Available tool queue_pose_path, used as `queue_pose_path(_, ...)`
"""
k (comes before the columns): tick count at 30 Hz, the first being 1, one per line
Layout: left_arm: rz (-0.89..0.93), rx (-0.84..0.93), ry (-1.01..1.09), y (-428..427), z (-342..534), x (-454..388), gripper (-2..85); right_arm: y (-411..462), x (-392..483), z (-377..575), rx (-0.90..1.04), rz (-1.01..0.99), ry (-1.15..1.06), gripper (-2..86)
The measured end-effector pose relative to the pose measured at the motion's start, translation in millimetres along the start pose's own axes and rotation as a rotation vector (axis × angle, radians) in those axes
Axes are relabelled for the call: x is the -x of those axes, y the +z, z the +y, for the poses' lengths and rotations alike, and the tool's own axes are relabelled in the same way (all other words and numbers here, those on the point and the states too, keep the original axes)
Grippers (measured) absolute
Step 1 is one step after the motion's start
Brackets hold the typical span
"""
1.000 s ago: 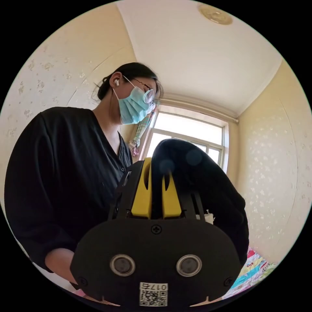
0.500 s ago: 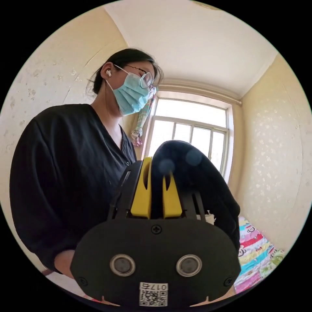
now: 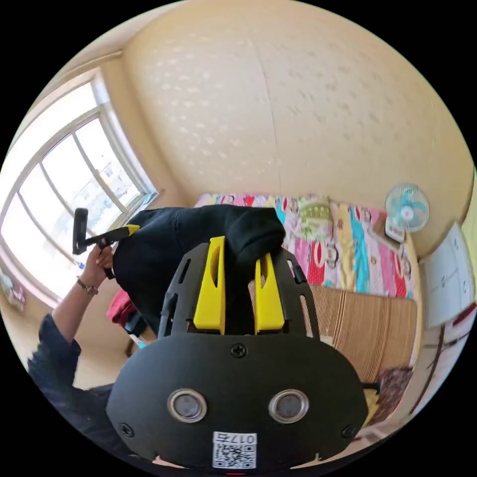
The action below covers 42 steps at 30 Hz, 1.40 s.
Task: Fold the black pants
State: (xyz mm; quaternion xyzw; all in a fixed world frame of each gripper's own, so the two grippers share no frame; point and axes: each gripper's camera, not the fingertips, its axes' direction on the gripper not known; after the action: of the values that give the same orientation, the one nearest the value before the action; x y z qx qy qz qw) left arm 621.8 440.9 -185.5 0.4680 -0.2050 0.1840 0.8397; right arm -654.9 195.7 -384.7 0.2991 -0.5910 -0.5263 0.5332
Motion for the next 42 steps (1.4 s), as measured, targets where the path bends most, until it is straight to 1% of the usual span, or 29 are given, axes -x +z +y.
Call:
queue_pose_path(1,-0.029,0.025,-0.028,16,9,9,10.6,40,-37,5,0.091,0.021,0.176,9.7)
queue_pose_path(2,-0.086,0.069,-0.069,48,32,26,10.2,74,-68,27,0.145,0.054,0.305,9.8)
queue_pose_path(4,-0.133,0.194,-0.087,106,75,54,10.0,123,-107,74,0.205,0.078,0.418,9.3)
queue_pose_path(6,-0.203,0.516,-0.1,195,151,96,10.3,179,-141,132,0.349,0.114,0.464,8.9)
queue_pose_path(7,-0.232,0.591,-0.109,214,174,106,10.4,216,-161,177,0.494,0.157,0.488,9.0)
queue_pose_path(8,-0.276,0.701,-0.144,242,218,123,10.4,247,-176,225,0.651,0.213,0.507,9.2)
queue_pose_path(9,-0.276,0.775,-0.202,262,259,137,10.4,260,-182,251,0.728,0.246,0.513,9.3)
queue_pose_path(11,-0.207,0.844,-0.297,283,306,154,10.4,294,-198,340,0.972,0.359,0.569,9.6)
queue_pose_path(13,-0.166,0.871,-0.369,293,332,164,10.4,302,-204,378,1.035,0.332,0.614,9.4)
queue_pose_path(16,-0.159,0.874,-0.399,298,324,170,10.4,305,-213,390,1.047,0.303,0.67,8.9)
queue_pose_path(18,-0.189,0.842,-0.324,294,275,163,10.4,304,-218,365,1.01,0.299,0.649,8.7)
queue_pose_path(19,-0.2,0.825,-0.3,291,258,160,10.4,303,-219,339,0.977,0.308,0.602,8.6)
queue_pose_path(21,-0.217,0.724,-0.215,275,189,144,10.4,301,-218,292,0.932,0.351,0.499,8.3)
queue_pose_path(23,-0.198,0.63,-0.162,260,143,128,10.2,295,-207,229,0.847,0.406,0.342,7.8)
queue_pose_path(24,-0.177,0.575,-0.126,251,119,117,10.0,294,-202,215,0.823,0.415,0.305,7.6)
queue_pose_path(26,-0.168,0.527,-0.076,245,96,102,9.9,291,-183,174,0.736,0.429,0.182,7.3)
queue_pose_path(27,-0.174,0.521,-0.045,245,89,94,9.9,291,-179,168,0.718,0.429,0.161,7.2)
queue_pose_path(30,-0.178,0.586,-0.008,266,103,88,9.8,303,-164,159,0.697,0.404,0.123,6.9)
queue_pose_path(31,-0.178,0.605,-0.009,273,113,89,9.8,312,-162,167,0.724,0.367,0.157,6.9)
queue_pose_path(33,-0.193,0.713,-0.053,308,172,101,9.7,327,-161,191,0.754,0.286,0.256,6.7)
queue_pose_path(34,-0.197,0.751,-0.069,318,188,105,9.6,338,-158,215,0.763,0.208,0.317,6.5)
queue_pose_path(35,-0.198,0.834,-0.108,337,223,114,9.4,353,-155,245,0.809,0.139,0.359,6.2)
queue_pose_path(36,-0.182,0.9,-0.146,352,254,122,9.0,362,-154,261,0.859,0.118,0.377,5.9)
queue_pose_path(37,-0.172,0.921,-0.165,357,267,126,8.7,382,-152,288,1.007,0.045,0.339,5.2)
queue_pose_path(38,-0.158,0.949,-0.192,364,285,131,8.5,395,-150,305,1.149,-0.045,0.246,4.3)
queue_pose_path(39,-0.142,0.973,-0.196,367,294,136,8.4,396,-152,309,1.188,-0.053,0.211,4.0)
queue_pose_path(40,-0.143,0.976,-0.192,367,295,138,8.4,391,-157,309,1.172,0.015,0.176,3.5)
queue_pose_path(41,-0.158,0.965,-0.182,364,292,144,8.4,379,-162,303,1.085,0.072,0.19,3.5)
queue_pose_path(42,-0.169,0.95,-0.176,361,285,151,8.5,375,-165,300,1.04,0.068,0.213,3.4)
